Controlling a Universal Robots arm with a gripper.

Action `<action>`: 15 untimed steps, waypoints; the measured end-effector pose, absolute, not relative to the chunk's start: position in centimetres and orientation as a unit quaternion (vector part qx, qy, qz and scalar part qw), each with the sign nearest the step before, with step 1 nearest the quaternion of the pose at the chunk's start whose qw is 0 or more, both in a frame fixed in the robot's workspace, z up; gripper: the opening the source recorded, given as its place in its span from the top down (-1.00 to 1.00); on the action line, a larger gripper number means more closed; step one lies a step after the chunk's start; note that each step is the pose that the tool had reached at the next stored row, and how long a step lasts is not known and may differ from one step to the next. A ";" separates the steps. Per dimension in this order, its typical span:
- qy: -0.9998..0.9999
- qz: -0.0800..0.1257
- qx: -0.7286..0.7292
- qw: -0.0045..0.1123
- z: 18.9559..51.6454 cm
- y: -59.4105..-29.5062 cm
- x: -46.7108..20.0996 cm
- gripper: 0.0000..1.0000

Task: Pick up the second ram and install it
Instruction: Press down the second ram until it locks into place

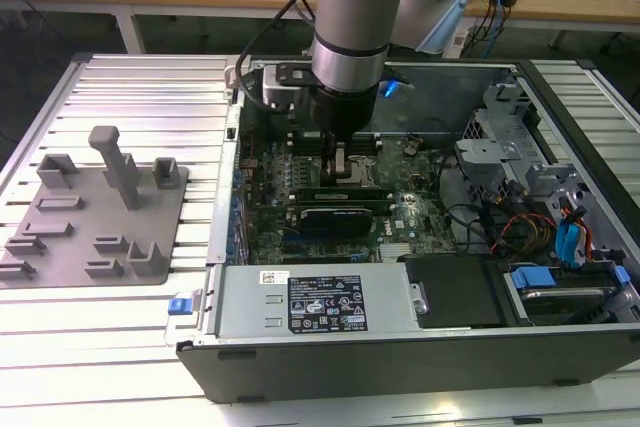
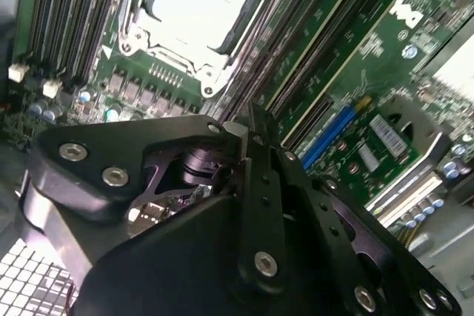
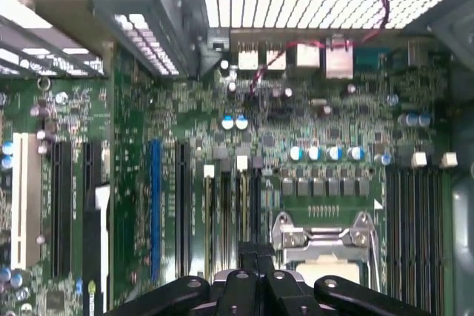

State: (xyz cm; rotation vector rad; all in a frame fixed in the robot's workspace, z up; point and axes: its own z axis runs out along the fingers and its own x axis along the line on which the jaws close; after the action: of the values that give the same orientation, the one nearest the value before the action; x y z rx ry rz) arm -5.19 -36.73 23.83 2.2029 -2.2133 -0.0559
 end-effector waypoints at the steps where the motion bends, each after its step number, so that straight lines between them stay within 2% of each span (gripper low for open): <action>1: -0.709 -0.018 0.705 0.009 23.8 -36.7 -5.2 0.84; 15: -0.709 -0.019 0.705 0.008 23.0 -36.7 -5.7 0.84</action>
State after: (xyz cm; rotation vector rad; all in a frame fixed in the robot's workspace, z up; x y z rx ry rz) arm -5.73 -36.71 22.96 2.2040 -2.2143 -0.0585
